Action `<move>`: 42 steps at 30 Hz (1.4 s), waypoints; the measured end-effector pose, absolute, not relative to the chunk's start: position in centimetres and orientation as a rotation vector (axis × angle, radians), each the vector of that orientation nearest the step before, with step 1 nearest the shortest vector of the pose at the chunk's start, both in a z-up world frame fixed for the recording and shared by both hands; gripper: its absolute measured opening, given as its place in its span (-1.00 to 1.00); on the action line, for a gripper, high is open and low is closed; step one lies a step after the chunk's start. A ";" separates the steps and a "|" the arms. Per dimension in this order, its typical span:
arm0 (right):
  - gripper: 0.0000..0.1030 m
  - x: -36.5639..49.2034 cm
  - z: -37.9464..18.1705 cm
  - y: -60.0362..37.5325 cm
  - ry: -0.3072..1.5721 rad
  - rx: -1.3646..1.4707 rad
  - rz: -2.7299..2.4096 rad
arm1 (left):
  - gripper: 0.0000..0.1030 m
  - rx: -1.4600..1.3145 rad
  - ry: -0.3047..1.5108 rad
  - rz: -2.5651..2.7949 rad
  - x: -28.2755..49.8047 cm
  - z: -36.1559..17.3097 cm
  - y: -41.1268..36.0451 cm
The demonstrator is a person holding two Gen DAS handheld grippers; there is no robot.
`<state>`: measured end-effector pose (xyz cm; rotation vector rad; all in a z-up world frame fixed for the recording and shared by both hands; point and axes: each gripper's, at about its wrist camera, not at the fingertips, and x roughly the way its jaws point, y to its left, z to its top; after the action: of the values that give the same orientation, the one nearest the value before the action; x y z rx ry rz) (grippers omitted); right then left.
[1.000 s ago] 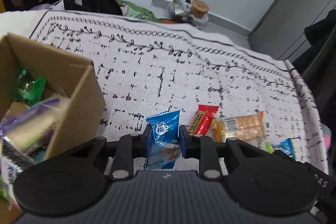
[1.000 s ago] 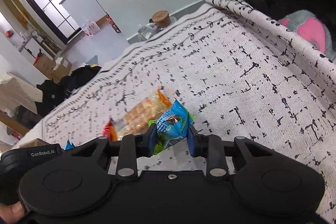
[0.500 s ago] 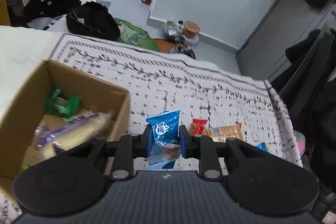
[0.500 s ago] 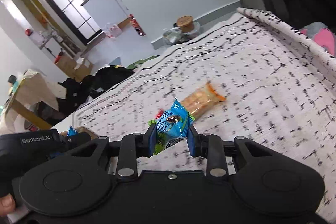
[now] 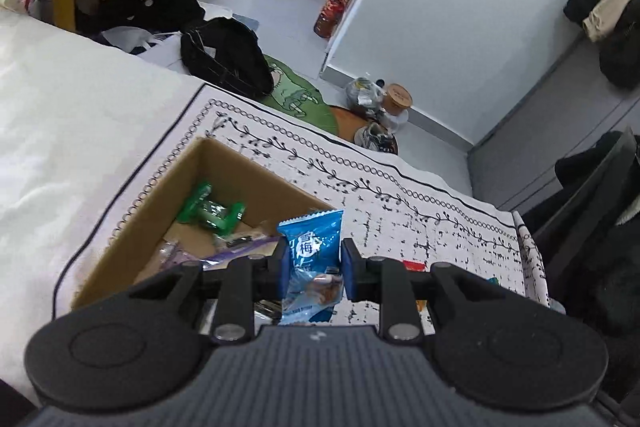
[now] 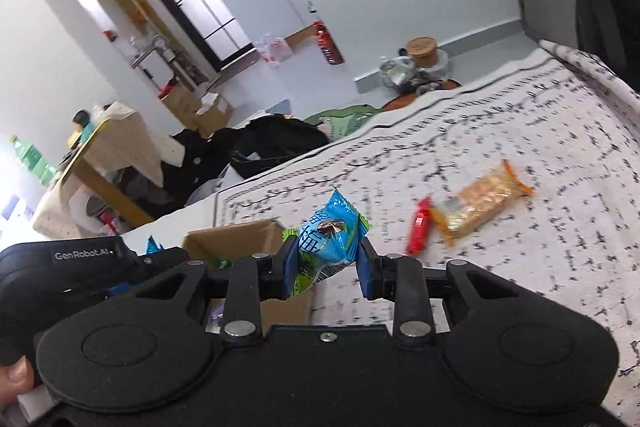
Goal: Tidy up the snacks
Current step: 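Carry both blue packets over the box and open both tools to drop them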
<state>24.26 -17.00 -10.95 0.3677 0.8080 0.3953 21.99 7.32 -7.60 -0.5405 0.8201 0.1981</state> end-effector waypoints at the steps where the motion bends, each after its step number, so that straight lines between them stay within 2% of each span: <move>1: -0.42 24.2 -10.8 -16.5 0.806 0.362 0.402 | -0.52 -0.545 0.817 0.197 21.8 -7.5 7.6; 12: -0.42 23.5 -10.5 -11.9 0.817 0.328 0.431 | -0.52 -0.659 0.833 0.271 19.1 -8.8 12.8; 25: -0.42 23.7 -11.1 -7.1 0.850 0.280 0.439 | -0.41 -0.738 0.852 0.317 18.2 -10.2 16.7; 30: -0.40 24.4 -11.6 -6.3 0.868 0.267 0.424 | -0.12 -0.753 0.857 0.312 18.3 -10.7 16.8; 33: -0.32 24.7 -11.8 -5.6 0.866 0.265 0.429 | -0.03 -0.748 0.857 0.323 18.4 -11.0 17.0; 35: -0.15 24.9 -11.9 -5.3 0.873 0.263 0.424 | 0.02 -0.750 0.861 0.323 18.6 -11.1 17.1; 42: 0.09 24.6 -11.7 -6.4 0.872 0.259 0.389 | 0.47 -0.724 0.848 0.357 18.9 -11.2 16.8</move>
<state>24.62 -6.41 -11.67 0.2589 0.8717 0.3893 18.91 16.85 -11.19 -0.7241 0.8476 0.3572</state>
